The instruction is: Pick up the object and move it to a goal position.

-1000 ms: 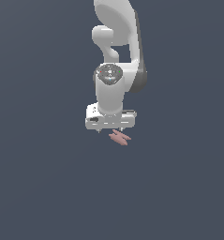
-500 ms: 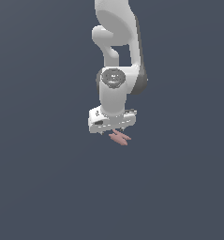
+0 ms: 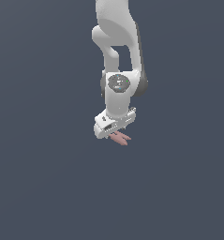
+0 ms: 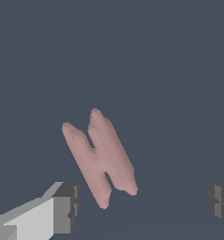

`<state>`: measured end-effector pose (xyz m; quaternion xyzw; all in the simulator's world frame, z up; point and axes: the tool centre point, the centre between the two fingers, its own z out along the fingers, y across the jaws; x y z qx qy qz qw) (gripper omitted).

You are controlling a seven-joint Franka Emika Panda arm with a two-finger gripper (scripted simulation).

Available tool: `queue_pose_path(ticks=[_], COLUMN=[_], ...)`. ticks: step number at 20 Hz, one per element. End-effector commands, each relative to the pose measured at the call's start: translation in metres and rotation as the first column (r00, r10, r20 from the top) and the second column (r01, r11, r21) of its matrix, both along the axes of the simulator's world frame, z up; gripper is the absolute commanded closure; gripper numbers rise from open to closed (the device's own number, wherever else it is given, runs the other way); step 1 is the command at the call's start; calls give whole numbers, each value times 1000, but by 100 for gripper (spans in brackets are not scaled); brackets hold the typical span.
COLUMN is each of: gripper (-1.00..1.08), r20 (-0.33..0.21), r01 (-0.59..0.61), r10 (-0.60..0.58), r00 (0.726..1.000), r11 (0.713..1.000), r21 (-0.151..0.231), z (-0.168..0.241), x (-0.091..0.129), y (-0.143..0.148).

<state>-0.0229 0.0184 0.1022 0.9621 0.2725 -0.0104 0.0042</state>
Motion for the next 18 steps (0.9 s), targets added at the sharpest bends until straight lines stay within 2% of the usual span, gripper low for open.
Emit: queue_pose_path(ticks=[1, 9, 18], gripper=[-92, -92, -92], r20=[2, 10, 17], r01=[-83, -305, -425], r10=[83, 305, 425], r00=[997, 952, 905], r11=[997, 952, 905], r21=[2, 9, 13], z=[-7, -25, -34], x=[-3, -14, -20], y=[5, 18, 27])
